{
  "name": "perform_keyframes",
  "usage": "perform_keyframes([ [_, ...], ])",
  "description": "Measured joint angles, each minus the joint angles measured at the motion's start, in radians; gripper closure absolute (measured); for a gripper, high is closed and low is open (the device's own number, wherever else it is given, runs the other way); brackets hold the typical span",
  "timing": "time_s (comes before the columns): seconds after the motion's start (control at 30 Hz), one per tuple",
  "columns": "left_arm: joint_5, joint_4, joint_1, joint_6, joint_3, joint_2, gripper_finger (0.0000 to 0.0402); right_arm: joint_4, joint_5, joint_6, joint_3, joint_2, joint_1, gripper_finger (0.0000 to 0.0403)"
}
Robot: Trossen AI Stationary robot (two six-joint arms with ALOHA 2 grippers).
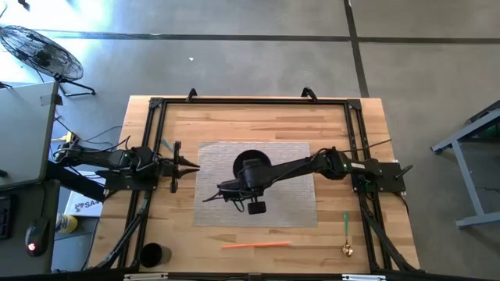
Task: Pick & Place Utensil
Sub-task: Put the black bowl on the gray mat
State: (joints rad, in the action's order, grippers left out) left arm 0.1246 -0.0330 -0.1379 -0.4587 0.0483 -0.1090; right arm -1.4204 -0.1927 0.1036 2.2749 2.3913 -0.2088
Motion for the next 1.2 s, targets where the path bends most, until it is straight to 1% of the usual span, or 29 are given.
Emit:
perform_keyframes([
  [0.13,0.0,0.0,0.0,0.0,0.0,0.0,0.0362,0.063,0.005,0.037,0.0,0.0,-0.006,0.0393],
  [0.2,0.0,0.0,0.0,0.0,0.0,0.0,0.0362,0.064,0.024,0.057,0.0,0.0,-0.009,0.0393],
  [0.37,0.0,0.0,0.0,0.0,0.0,0.0,0.0362,0.054,0.042,0.126,-0.057,-0.003,-0.011,0.0398],
  [0.53,0.0,0.0,0.0,0.0,0.0,0.0,0.0362,0.072,0.036,0.128,-0.106,-0.005,-0.01,0.0388],
  [0.83,0.0,0.0,0.0,0.0,0.0,0.0,0.0362,0.081,0.045,0.132,-0.111,-0.005,-0.011,0.0393],
  [0.93,0.0,0.0,0.0,0.0,0.0,0.0,0.0362,0.08,0.045,0.132,-0.111,-0.005,-0.011,0.0377],
  [1.2,0.0,0.0,0.0,0.0,0.0,0.0,0.0362,0.07,0.045,0.134,-0.111,-0.017,-0.02,0.0316],
])
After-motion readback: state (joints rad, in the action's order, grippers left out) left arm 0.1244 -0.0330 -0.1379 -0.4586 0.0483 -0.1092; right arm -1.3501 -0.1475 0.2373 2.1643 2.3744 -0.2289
